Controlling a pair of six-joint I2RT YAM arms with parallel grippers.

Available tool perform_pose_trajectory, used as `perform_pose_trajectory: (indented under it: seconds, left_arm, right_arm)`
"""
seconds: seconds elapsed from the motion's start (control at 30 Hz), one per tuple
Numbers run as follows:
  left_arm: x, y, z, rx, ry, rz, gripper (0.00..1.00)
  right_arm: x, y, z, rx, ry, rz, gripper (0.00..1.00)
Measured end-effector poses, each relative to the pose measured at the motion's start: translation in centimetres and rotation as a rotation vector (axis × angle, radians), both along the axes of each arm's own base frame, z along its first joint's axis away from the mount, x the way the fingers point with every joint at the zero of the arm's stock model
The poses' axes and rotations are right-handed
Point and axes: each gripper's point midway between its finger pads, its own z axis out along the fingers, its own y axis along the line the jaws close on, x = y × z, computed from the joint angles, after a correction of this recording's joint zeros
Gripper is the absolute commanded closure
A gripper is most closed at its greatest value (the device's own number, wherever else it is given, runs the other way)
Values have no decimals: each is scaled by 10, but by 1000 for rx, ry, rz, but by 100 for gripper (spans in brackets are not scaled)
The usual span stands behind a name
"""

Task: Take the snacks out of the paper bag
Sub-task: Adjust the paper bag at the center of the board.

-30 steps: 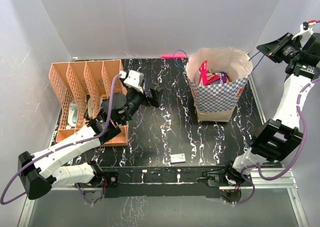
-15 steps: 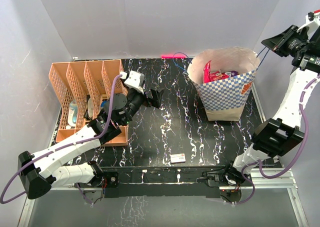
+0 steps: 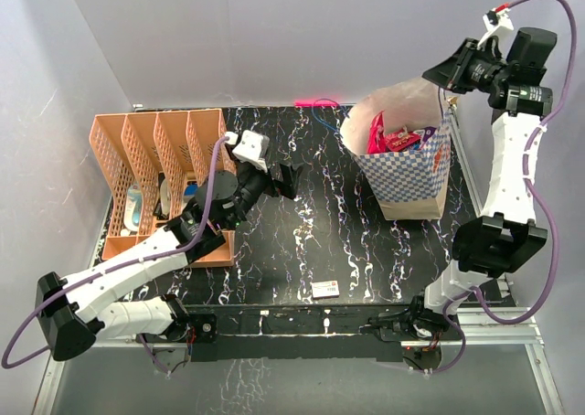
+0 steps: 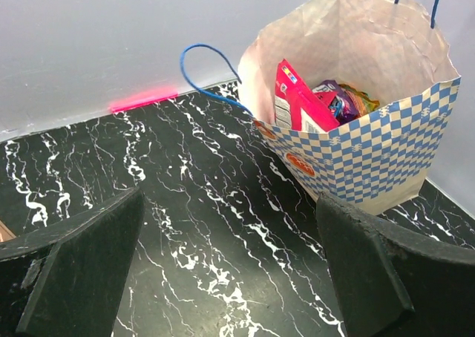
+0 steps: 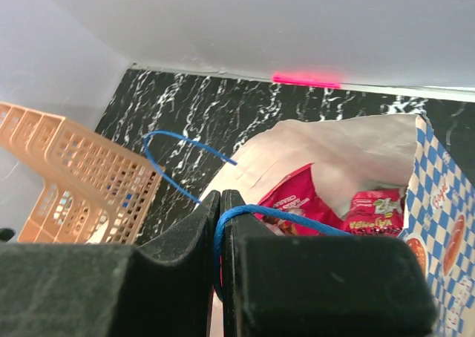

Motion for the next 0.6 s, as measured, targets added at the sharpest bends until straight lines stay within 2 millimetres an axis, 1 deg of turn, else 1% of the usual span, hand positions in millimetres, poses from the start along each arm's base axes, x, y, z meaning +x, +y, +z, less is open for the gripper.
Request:
perform_pose_trajectory:
  seconds: [0.13, 0.23, 0.27, 0.37, 0.5, 0.6]
  left_arm:
    - [3, -5, -10, 7, 31, -1, 2]
    - [10, -7, -17, 8, 91, 44, 2]
    - [14, -6, -15, 2, 110, 71, 2]
    - [26, -6, 2, -50, 140, 145, 2]
    - [32, -10, 20, -89, 151, 168, 2]
    - [39, -22, 19, -73, 174, 166, 2]
  right_arm:
    - [-8, 25, -1, 3, 2, 68, 92]
    - [-19, 35, -3, 11, 13, 95, 92]
    - [-22, 38, -4, 14, 16, 103, 92]
    - [-31, 44, -6, 24, 24, 127, 92]
    - [-37, 47, -13, 33, 38, 137, 92]
    - [-37, 47, -18, 36, 49, 138, 92]
